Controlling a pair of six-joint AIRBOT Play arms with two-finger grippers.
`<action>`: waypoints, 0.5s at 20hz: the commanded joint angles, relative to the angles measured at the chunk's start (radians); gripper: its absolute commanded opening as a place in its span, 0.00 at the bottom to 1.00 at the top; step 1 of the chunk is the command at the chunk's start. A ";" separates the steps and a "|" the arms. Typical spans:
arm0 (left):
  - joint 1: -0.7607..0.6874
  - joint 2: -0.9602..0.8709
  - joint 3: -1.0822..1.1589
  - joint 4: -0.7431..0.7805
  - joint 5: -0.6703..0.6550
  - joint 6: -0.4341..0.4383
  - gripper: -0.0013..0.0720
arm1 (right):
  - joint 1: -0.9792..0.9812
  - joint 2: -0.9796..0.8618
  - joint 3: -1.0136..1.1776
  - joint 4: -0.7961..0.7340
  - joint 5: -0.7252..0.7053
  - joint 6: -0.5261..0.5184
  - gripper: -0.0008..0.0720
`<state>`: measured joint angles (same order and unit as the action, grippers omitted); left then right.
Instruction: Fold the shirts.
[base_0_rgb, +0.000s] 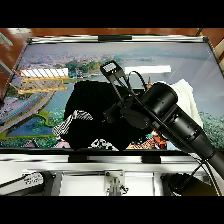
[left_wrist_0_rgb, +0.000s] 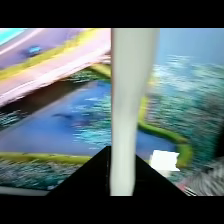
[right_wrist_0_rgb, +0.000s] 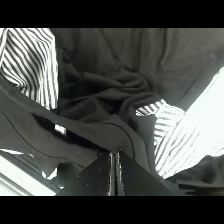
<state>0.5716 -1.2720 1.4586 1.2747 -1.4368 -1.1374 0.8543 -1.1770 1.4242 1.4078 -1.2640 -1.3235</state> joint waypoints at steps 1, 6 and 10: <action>-0.152 0.150 0.000 -0.106 -0.140 0.002 0.09 | 0.000 0.000 0.000 -0.029 -0.003 -0.011 0.12; -0.573 0.364 -0.023 0.213 -0.271 -0.003 0.09 | 0.000 0.000 0.000 -0.111 -0.004 -0.084 0.12; -0.739 0.592 -0.243 0.264 -0.345 -0.004 0.09 | 0.000 0.000 0.000 -0.153 -0.004 -0.105 0.12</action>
<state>-0.0353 -0.8261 1.3373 1.4509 -1.7054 -1.1378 0.8543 -1.1770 1.4242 1.2972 -1.2678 -1.4067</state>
